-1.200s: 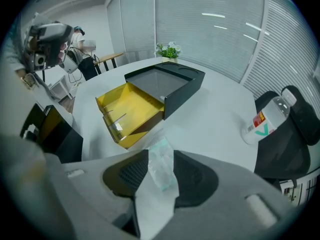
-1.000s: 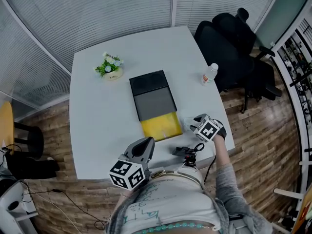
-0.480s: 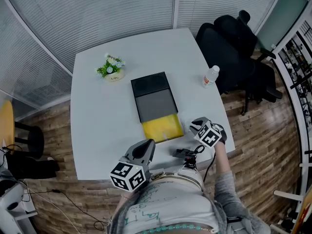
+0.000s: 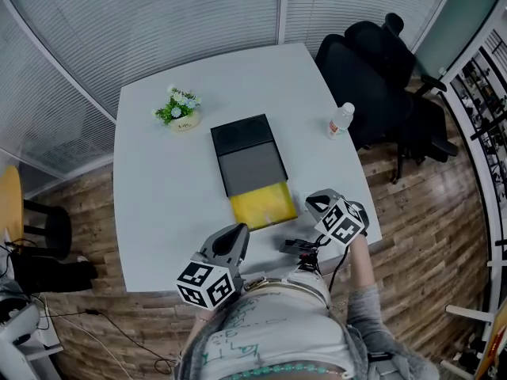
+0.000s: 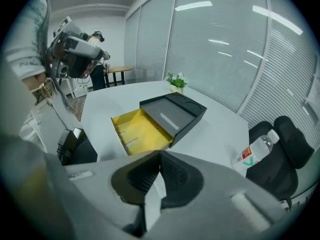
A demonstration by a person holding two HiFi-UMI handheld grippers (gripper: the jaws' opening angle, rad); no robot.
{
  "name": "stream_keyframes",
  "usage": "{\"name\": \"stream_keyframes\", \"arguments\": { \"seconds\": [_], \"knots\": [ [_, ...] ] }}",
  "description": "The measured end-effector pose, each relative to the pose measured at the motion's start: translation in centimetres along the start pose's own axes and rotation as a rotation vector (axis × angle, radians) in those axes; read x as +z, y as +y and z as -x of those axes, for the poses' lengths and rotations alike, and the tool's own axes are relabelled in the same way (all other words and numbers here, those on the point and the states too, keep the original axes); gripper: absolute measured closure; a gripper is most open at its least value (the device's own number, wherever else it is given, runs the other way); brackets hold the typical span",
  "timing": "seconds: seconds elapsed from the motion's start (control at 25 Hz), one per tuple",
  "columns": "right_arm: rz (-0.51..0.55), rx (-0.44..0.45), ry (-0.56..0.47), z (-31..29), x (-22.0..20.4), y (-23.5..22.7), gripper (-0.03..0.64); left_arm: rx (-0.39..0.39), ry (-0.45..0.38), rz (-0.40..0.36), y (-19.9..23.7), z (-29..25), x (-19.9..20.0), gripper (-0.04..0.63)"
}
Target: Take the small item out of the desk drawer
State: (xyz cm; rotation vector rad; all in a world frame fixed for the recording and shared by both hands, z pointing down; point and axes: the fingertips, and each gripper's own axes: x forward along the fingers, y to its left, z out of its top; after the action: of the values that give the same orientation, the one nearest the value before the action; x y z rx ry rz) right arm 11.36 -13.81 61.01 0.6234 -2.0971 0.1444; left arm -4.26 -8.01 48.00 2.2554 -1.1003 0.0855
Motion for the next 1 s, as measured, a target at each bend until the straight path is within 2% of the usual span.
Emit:
{"name": "stream_keyframes", "arguments": {
  "seconds": [0.16, 0.36, 0.56, 0.84, 1.0],
  "knots": [
    [-0.009, 0.000, -0.046, 0.8, 1.1, 0.4, 0.614, -0.001, -0.002, -0.003, -0.2, 0.0, 0.1, 0.598],
    [-0.035, 0.014, -0.179, 2.1, 3.6, 1.1, 0.614, -0.001, -0.004, -0.004, -0.3, 0.1, 0.2, 0.598],
    [0.013, 0.043, -0.243, 3.1, 5.3, 2.1, 0.614, 0.011, -0.027, -0.016, 0.0, 0.2, 0.8, 0.598],
    [0.104, 0.104, -0.407, 5.0, 10.0, 3.9, 0.614, 0.017, -0.086, -0.047, 0.8, 0.7, 2.6, 0.598],
    [0.146, 0.095, -0.467, 6.1, 12.0, 4.3, 0.614, 0.002, -0.117, -0.085, 0.7, 0.8, 3.5, 0.598]
  ]
}}
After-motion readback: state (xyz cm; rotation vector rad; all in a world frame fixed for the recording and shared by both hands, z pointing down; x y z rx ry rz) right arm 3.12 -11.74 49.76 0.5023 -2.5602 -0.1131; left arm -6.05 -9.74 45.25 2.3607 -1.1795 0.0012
